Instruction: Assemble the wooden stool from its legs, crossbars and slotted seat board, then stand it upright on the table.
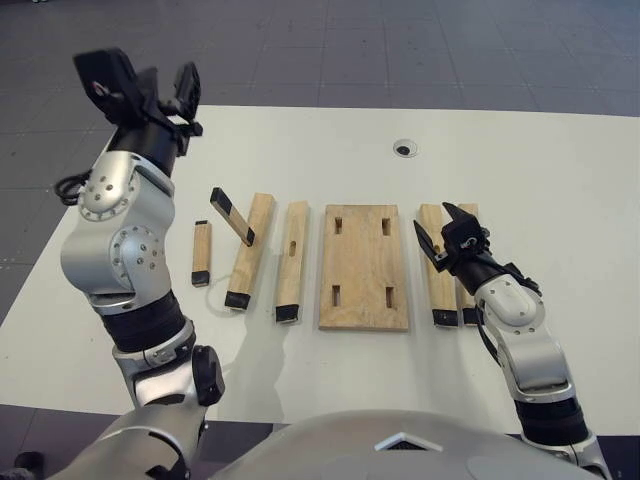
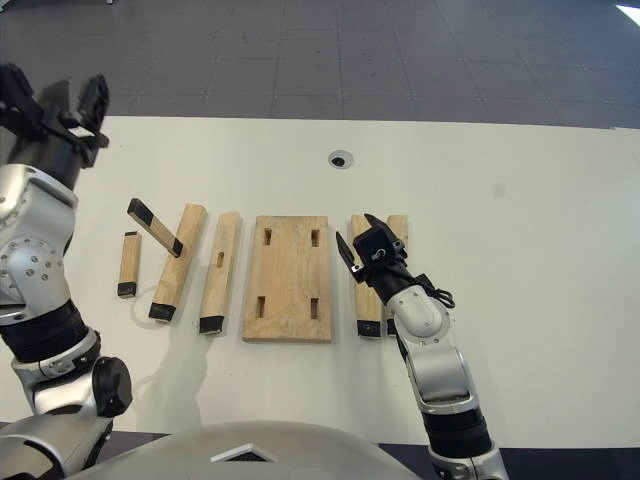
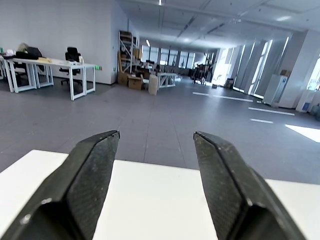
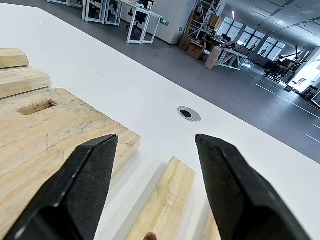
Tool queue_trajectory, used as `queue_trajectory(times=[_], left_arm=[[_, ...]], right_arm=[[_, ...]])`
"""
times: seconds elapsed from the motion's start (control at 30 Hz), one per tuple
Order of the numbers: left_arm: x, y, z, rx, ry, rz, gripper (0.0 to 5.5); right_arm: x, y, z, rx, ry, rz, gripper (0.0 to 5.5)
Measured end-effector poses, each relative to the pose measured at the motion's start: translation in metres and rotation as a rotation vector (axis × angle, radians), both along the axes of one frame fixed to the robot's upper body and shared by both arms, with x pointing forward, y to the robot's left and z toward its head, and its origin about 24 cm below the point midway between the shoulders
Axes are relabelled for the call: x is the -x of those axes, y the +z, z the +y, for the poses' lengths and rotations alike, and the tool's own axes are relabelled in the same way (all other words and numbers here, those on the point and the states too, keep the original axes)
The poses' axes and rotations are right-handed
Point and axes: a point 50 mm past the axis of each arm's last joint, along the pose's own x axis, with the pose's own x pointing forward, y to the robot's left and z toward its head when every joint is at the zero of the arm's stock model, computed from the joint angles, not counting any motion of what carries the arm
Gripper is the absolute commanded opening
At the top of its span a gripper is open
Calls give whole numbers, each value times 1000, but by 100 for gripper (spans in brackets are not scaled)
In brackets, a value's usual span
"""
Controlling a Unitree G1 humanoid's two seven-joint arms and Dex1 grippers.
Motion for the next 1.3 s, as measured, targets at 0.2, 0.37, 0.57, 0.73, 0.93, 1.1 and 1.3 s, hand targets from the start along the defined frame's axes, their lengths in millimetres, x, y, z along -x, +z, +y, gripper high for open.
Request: queue_trajectory(times=[0.2,0.37,0.57,0.73,0.93,1.1,1.3], left_arm=[[2,-62,-10,-14,-54,238,276],[-5,-94,8,-22,-55,285,276],[-7,-83,1,-43,-79,210,276],[4,-40,-5,-102,-71,-6,276],[27,-28,17,-171,-42,-55,297],[69,-73,31,-213,-130,115,346],[108,-115,25,-210,-245,306,346]], right_arm=[[0,0,0,0,0,1,286],[-2,0,1,0,0,-3,286],[-3,1,1,2,-4,-7,286],[-3,0,1,5,-3,-6,286],[1,-2,0,5,-9,5,286],[6,-4,-1,1,-23,13,286],[8,-6,-3,5,-36,19,286]])
